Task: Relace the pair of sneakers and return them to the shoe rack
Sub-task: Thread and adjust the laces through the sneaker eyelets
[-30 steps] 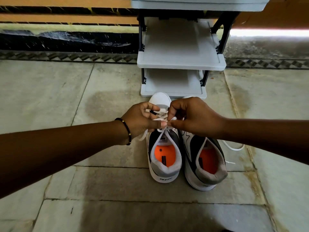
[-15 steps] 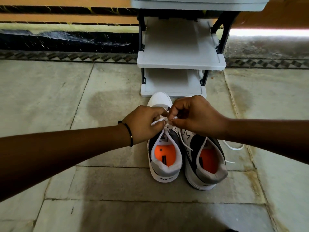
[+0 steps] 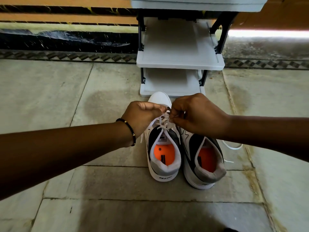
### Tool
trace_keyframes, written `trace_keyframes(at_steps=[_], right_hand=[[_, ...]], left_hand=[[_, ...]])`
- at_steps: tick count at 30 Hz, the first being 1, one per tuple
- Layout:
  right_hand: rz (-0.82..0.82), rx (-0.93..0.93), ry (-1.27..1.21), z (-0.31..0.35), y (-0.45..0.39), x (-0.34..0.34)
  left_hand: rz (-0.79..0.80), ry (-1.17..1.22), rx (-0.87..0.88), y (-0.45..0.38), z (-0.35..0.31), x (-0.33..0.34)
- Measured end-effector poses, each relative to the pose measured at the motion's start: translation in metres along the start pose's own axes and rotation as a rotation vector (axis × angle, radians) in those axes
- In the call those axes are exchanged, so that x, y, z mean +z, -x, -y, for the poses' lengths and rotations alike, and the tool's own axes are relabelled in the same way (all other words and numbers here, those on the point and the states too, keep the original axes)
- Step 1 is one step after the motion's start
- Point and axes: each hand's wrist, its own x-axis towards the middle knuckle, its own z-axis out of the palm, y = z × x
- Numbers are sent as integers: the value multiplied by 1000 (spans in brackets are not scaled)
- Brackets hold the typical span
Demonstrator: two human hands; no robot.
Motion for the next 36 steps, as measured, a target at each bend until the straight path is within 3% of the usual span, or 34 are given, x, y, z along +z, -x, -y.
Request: trace_keyframes(at_steps=[11, 20, 24, 28, 31, 34, 36], right_hand=[[279, 27, 60, 6, 19, -6], [474, 318, 90, 12, 28, 1], [550, 442, -50, 15, 25, -2], [567, 469, -90, 15, 25, 2], [532, 423, 21, 10, 23, 5], [432, 345, 169, 4, 22, 5], [342, 303, 117, 4, 20, 6]], left_hand=[[-132, -217, 41, -17, 17, -23], [-46, -489, 37, -26, 27, -33], [-43, -617, 49, -32, 33, -38], [-26, -676, 34, -36, 39, -43], [9, -709, 24, -34, 41, -42], [71, -742, 166, -26, 40, -37], [159, -809, 329, -19, 37, -31]])
